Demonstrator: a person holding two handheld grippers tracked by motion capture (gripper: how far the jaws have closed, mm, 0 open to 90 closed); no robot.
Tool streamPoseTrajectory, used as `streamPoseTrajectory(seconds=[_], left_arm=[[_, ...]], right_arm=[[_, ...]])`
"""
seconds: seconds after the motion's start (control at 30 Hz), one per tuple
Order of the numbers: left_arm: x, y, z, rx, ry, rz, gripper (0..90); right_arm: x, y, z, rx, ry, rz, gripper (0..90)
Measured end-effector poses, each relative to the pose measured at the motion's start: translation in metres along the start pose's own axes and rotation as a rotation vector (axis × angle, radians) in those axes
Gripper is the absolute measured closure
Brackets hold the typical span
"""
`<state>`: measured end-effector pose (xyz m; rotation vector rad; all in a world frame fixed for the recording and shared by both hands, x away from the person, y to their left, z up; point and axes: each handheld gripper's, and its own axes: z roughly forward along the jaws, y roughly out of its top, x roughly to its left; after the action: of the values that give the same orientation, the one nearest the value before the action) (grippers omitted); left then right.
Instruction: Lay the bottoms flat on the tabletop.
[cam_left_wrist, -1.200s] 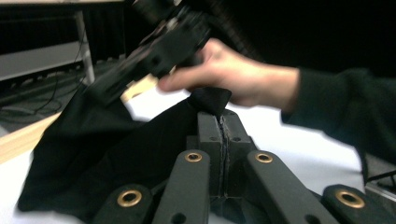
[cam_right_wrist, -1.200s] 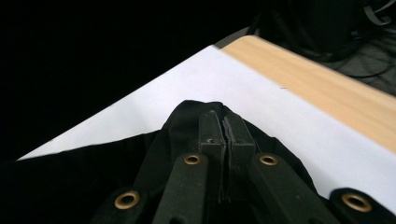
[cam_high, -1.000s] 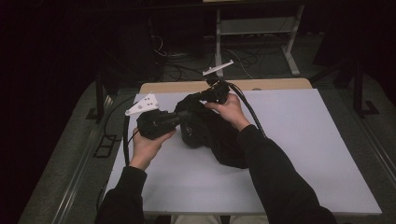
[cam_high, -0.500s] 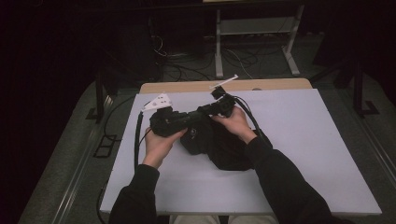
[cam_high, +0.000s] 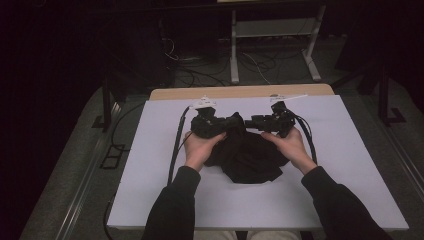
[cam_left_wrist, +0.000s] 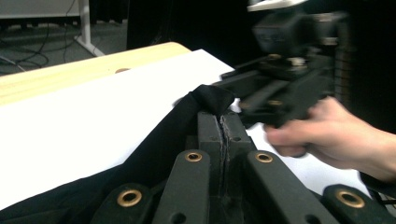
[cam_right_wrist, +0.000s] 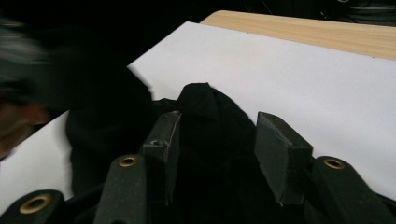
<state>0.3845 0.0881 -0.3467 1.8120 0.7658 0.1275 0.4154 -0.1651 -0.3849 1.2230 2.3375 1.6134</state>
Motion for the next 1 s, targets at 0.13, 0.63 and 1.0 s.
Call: streamPoseTrajectory(seconds=[0.13, 0.63, 1.0], left_arm=[[-0.001, 0.002, 0.012, 0.011, 0.0, -0.008, 88.2], [-0.004, 0.005, 0.021, 0.014, 0.017, -0.032, 88.2], [0.004, 0.004, 0.004, -0.037, 0.057, -0.046, 71.9]], right_arm=[[0.007, -0.004, -0.013, -0.015, 0.01, -0.006, 47.1], [0.037, -0.009, 0.0, -0.001, 0.04, -0.024, 39.5], [0.029, -0.011, 0.0, 0.073, 0.061, 0.038, 83.6]])
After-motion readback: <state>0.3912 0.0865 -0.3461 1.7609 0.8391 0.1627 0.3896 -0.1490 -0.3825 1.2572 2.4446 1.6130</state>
